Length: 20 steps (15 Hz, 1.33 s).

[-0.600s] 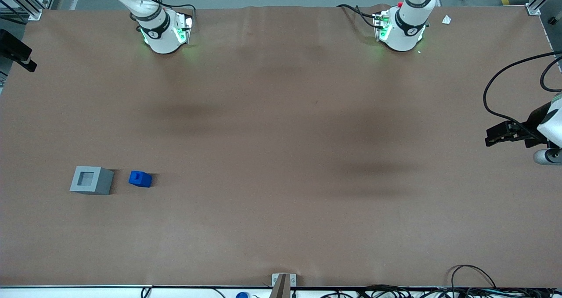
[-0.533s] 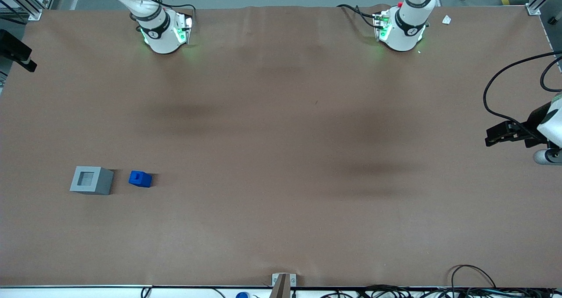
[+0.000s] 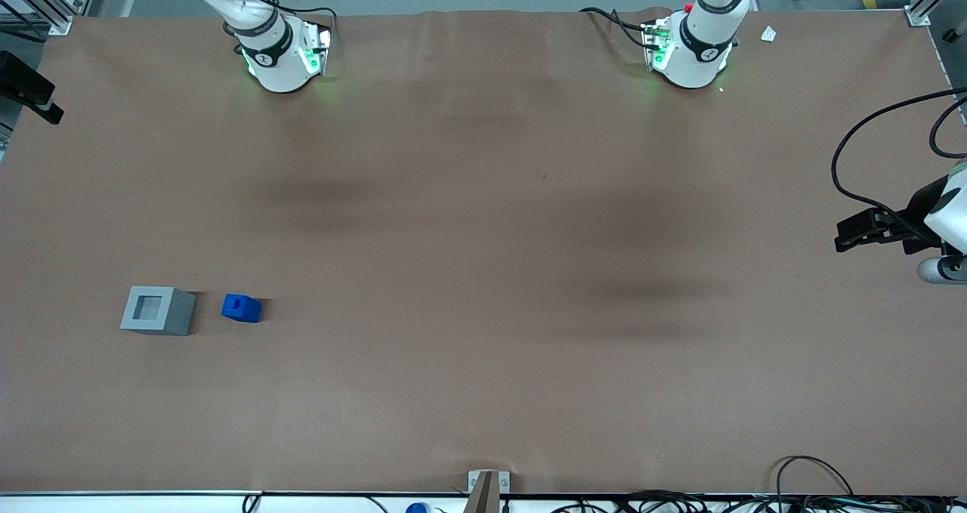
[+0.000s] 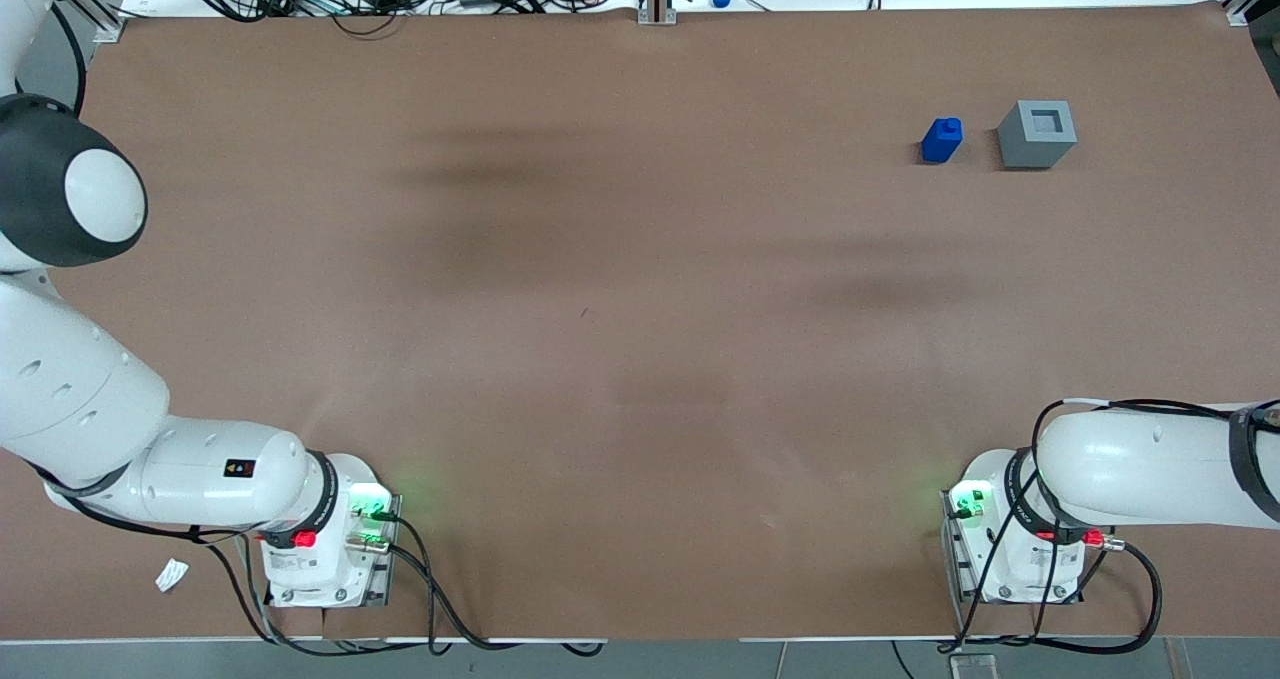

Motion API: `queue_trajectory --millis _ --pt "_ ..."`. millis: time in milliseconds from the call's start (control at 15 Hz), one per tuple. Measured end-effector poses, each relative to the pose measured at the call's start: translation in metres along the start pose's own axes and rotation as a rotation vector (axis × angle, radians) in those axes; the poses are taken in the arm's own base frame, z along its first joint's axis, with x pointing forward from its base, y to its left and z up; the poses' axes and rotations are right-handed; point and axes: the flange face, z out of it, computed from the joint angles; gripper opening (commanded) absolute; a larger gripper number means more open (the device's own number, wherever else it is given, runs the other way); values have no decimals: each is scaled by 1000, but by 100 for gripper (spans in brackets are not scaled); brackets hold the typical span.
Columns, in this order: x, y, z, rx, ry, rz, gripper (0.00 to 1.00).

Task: Insert blue part into gray base with right arm
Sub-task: 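Move the open right gripper in from its rest pose toward the blocks, then lower the right gripper over the blue block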

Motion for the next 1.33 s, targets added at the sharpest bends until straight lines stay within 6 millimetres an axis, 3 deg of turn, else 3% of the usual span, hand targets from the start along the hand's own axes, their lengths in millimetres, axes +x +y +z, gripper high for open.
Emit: queue_trajectory --millis 333,600,933,1333 --pt "7 3 23 -2 -82 6 100" --pt "12 -4 35 -114 -122 -24 100" --pt "43 -29 90 -78 -207 -63 100" --pt "76 -31 144 -49 -209 -60 100"
